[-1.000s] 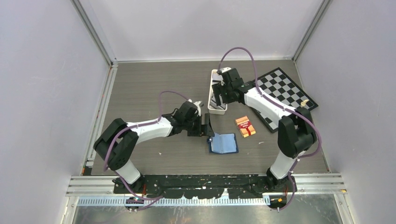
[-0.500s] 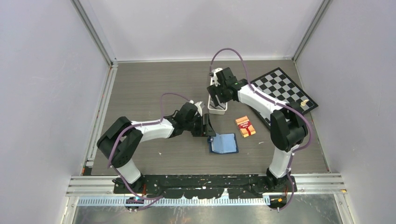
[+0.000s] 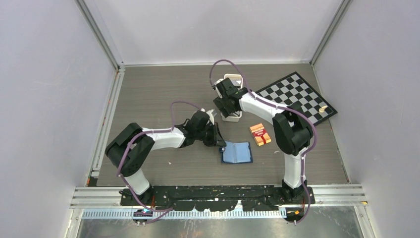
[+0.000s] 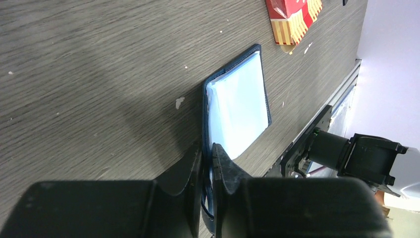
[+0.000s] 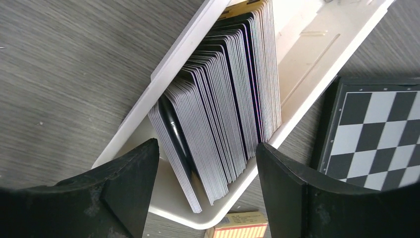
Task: Put the credit cards into the card holder
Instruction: Pick up the credit card from the storage box.
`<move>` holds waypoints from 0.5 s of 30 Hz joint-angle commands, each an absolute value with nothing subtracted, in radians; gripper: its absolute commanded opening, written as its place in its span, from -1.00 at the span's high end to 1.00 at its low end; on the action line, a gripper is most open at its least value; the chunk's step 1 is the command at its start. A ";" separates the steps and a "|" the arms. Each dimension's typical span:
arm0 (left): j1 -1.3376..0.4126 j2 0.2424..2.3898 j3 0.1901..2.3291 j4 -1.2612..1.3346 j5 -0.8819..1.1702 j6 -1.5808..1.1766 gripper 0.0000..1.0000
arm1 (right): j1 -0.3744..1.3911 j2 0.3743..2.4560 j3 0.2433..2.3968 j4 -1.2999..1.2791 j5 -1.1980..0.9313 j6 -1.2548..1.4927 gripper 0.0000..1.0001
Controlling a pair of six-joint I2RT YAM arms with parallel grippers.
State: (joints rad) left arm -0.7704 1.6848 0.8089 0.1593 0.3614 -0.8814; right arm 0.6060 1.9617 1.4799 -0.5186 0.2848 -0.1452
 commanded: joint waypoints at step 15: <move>-0.775 1.674 0.786 0.221 0.372 -0.893 1.00 | 0.647 1.940 1.505 -0.476 0.503 -0.227 -0.10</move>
State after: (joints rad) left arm -0.7704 1.6848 0.7963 0.1768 0.3634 -0.8890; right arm 0.6483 1.9812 1.4822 -0.5007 0.4400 -0.2062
